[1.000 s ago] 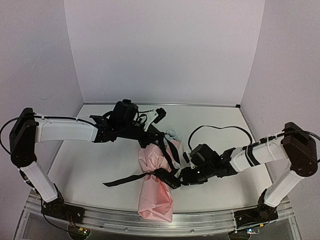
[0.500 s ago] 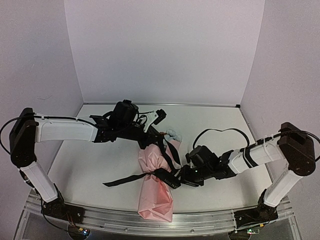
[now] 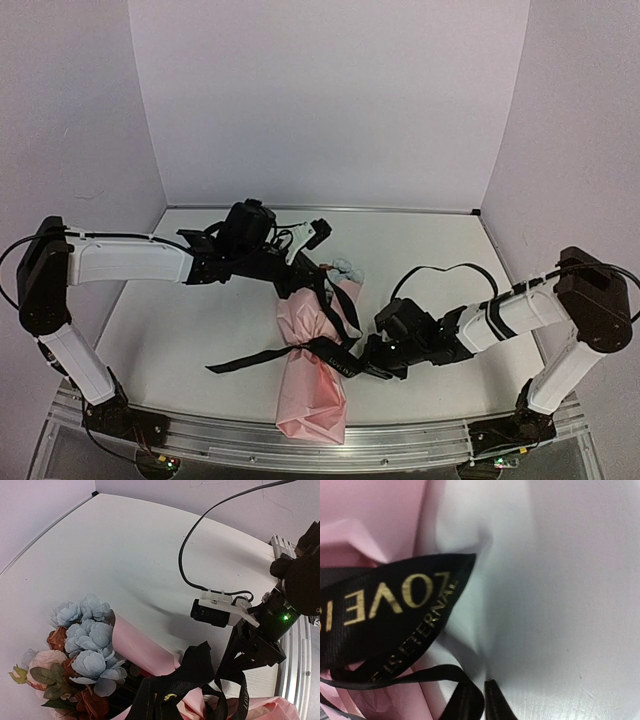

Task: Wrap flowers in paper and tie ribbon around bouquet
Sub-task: Cross the half-tied ribbon over the folded bouquet.

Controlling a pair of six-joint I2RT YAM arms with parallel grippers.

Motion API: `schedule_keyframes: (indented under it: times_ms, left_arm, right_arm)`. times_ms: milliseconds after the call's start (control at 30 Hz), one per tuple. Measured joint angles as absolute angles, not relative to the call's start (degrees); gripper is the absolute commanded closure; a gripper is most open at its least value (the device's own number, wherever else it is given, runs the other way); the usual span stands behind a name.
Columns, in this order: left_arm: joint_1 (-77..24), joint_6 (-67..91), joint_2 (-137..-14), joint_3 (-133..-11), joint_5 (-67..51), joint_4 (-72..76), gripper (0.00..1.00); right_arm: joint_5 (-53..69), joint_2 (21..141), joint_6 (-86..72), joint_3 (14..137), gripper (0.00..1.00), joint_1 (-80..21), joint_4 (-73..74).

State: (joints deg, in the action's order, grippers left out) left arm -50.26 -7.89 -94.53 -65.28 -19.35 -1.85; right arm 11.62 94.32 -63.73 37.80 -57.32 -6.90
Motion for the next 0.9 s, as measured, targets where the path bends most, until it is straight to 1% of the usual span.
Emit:
schedule_keyframes:
  times_ms: [200,333,500,667,900]
  left_arm:
    - [-50.3,-6.7,-93.3,-66.3,-19.0,-9.2,1.00]
    - [-50.3,-4.8,-91.6,-69.2,-17.7,-17.5,1.00]
    - [-50.3,-2.2,-88.9,-73.3,-16.6,-28.5,1.00]
    - [-50.2,0.5,-88.5,-77.4,-20.3,-39.5,1.00]
    - [-50.2,2.0,-85.0,-77.4,-26.6,-50.3,1.00]
  right_arm:
    - [11.4,92.9,-63.7,37.8,1.00,-57.3,-4.4]
    - [10.4,88.6,-61.0,39.1,1.00,-57.3,2.0]
    - [8.9,85.3,-55.9,44.8,1.00,-57.6,10.5]
    - [7.6,85.2,-50.3,50.9,1.00,-57.6,17.1]
    - [6.0,86.8,-44.0,56.6,1.00,-56.0,23.8]
